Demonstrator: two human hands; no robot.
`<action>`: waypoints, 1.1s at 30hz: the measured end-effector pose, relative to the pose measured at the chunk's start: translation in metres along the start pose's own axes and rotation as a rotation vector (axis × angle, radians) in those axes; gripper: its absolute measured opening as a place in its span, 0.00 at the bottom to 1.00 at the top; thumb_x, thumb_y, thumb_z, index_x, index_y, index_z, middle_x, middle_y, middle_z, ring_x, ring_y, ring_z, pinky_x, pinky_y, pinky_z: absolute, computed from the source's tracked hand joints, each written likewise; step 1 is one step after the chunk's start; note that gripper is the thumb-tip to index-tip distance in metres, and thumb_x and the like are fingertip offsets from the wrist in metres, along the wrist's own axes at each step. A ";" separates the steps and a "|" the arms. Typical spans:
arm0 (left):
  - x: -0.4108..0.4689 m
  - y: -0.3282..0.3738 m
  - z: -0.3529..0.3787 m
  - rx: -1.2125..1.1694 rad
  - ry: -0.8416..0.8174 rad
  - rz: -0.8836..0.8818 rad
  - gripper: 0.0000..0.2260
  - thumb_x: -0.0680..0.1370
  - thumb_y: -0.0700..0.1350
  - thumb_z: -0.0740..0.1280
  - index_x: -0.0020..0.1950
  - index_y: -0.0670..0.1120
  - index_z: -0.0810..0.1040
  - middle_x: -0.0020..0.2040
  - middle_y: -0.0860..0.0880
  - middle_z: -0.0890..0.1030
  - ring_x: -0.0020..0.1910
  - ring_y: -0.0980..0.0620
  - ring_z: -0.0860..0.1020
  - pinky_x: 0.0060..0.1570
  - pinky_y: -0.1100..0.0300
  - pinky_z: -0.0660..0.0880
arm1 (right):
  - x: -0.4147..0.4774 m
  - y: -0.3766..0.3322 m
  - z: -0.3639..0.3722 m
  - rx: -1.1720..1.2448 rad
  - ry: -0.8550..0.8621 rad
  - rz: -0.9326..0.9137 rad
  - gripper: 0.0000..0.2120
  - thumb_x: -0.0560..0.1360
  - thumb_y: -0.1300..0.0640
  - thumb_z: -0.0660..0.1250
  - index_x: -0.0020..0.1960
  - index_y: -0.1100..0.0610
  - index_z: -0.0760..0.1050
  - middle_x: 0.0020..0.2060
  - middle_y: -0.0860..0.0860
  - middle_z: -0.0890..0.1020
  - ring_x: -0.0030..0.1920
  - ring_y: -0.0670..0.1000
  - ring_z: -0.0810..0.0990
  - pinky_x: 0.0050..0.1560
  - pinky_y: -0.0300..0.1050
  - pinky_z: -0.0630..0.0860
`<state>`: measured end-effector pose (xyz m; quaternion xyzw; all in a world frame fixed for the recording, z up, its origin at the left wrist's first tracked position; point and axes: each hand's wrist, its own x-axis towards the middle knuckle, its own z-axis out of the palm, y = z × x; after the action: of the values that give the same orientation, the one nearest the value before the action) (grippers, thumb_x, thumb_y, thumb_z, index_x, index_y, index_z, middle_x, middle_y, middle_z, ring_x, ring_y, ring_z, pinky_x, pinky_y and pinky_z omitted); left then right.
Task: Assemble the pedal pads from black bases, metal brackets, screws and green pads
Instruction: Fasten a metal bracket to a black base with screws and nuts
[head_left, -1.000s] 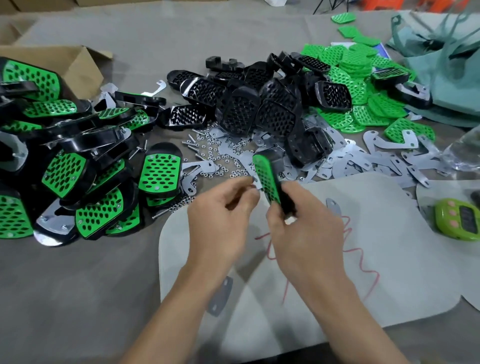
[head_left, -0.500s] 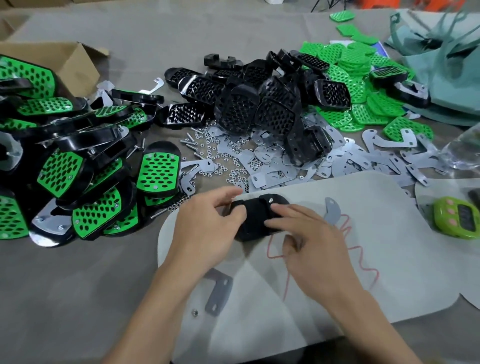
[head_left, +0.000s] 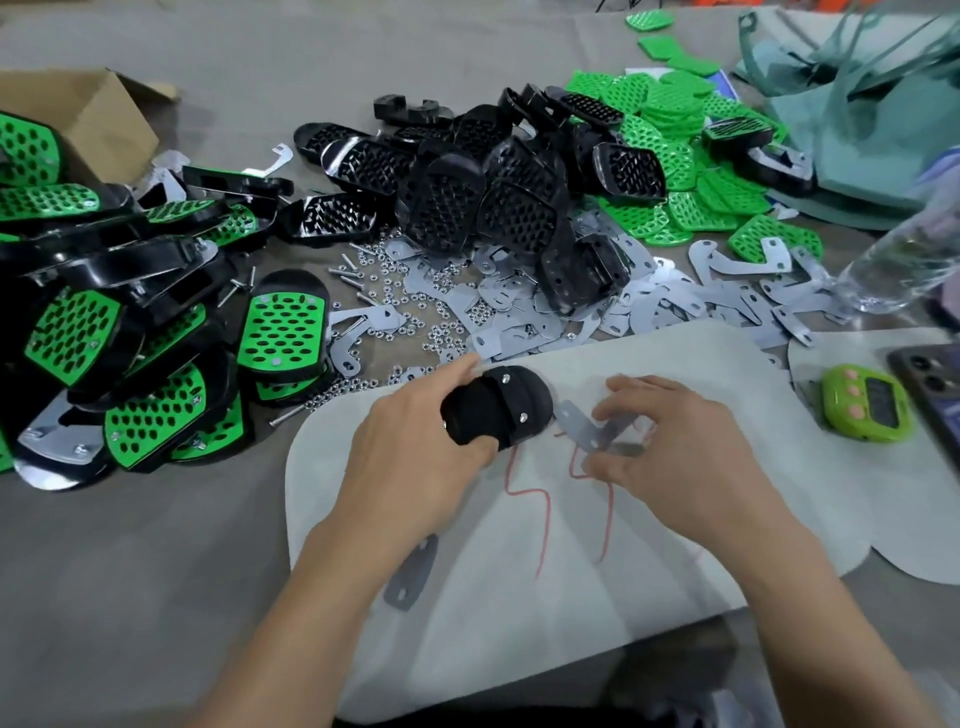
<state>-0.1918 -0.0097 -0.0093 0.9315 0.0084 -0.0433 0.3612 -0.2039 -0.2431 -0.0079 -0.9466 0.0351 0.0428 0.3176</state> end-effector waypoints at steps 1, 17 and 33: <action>-0.002 0.000 0.003 -0.003 0.041 -0.001 0.33 0.68 0.50 0.76 0.70 0.66 0.69 0.60 0.66 0.80 0.56 0.56 0.77 0.53 0.59 0.72 | -0.001 -0.002 0.002 -0.030 -0.001 -0.006 0.16 0.59 0.54 0.85 0.42 0.46 0.82 0.59 0.43 0.81 0.66 0.36 0.72 0.57 0.20 0.61; -0.011 0.002 -0.001 -0.284 0.261 0.074 0.19 0.71 0.56 0.70 0.62 0.62 0.82 0.62 0.61 0.80 0.64 0.65 0.75 0.66 0.68 0.67 | -0.003 -0.047 0.012 -0.537 0.022 0.062 0.24 0.79 0.45 0.65 0.35 0.53 0.55 0.29 0.49 0.62 0.28 0.49 0.58 0.29 0.46 0.53; -0.010 0.012 -0.008 -0.366 0.262 0.073 0.17 0.71 0.51 0.70 0.59 0.60 0.84 0.59 0.61 0.82 0.63 0.63 0.76 0.68 0.60 0.71 | -0.002 -0.049 -0.001 -0.434 0.442 0.099 0.09 0.75 0.55 0.65 0.37 0.54 0.70 0.32 0.48 0.68 0.33 0.58 0.68 0.31 0.45 0.56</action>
<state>-0.2006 -0.0133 0.0058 0.8478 0.0291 0.0937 0.5211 -0.2016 -0.2052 0.0226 -0.9758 0.1395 -0.1420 0.0903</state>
